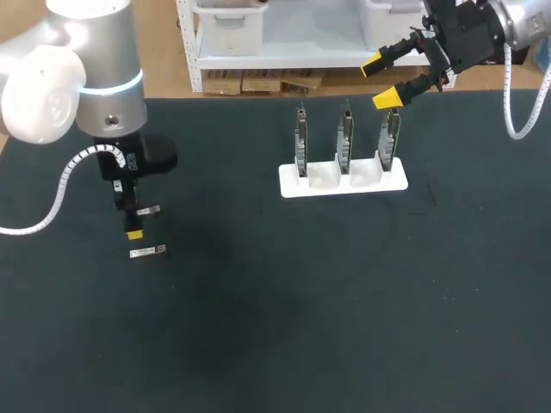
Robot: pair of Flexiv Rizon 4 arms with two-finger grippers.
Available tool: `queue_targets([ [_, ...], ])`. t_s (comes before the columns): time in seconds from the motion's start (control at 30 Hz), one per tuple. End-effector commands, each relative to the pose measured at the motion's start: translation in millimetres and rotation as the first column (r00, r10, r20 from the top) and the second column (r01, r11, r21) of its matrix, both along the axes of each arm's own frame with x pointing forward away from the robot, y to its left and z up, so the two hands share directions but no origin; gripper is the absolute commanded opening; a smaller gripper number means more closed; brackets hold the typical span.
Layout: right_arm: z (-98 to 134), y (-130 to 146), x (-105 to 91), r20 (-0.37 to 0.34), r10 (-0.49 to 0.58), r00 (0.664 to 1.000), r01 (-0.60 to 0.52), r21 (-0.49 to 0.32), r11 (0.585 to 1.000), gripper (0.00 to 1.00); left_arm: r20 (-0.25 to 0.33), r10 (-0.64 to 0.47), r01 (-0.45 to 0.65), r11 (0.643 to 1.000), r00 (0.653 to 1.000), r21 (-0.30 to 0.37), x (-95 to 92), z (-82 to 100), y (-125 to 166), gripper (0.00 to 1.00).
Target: Pick up the optical module with the left hand, and insert it into the network port with the right hand.
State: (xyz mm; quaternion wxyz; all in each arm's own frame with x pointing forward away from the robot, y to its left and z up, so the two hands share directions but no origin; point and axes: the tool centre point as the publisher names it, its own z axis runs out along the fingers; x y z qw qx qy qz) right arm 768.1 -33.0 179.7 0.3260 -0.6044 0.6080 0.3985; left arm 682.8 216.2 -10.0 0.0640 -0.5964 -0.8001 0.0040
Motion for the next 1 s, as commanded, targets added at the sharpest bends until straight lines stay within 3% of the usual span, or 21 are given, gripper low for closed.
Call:
queue_targets([
  [0.03, 0.3, -0.1, -2.0, 0.003, -0.004, 1.000, 0.004, -0.001, 1.000, 1.00, -0.002, 0.006, -0.006, 1.000, 1.000, -0.010, 4.0, -1.9, 1.8, 1.00],
  [0.87, 0.3, -0.1, -2.0, 0.003, -0.004, 1.000, 0.004, -0.001, 1.000, 1.00, -0.005, -0.014, 0.014, 1.000, 1.000, -0.009, 6.0, -7.5, -1.9, 1.00],
  [0.9, 0.3, -0.1, -2.0, 0.003, -0.004, 1.000, 0.004, -0.001, 1.000, 1.00, -0.005, -0.014, 0.014, 1.000, 1.000, -0.009, 6.0, -7.8, -1.9, 0.94],
  [0.93, 0.3, -0.1, -2.0, 0.003, -0.004, 1.000, 0.004, -0.001, 1.000, 1.00, -0.006, -0.013, 0.013, 1.000, 1.000, -0.008, 6.0, -8.1, -1.8, 0.78],
  [0.97, 0.3, -0.1, -2.0, 0.003, -0.004, 1.000, 0.004, -0.001, 1.000, 1.00, -0.006, -0.013, 0.013, 1.000, 1.000, -0.009, 5.9, -8.5, -1.7, 0.49],
  [1.0, 0.3, -0.1, -2.0, 0.003, -0.004, 1.000, 0.004, -0.001, 1.000, 1.00, -0.005, -0.014, 0.014, 1.000, 1.000, -0.008, 5.5, -8.8, -1.6, 0.00],
])
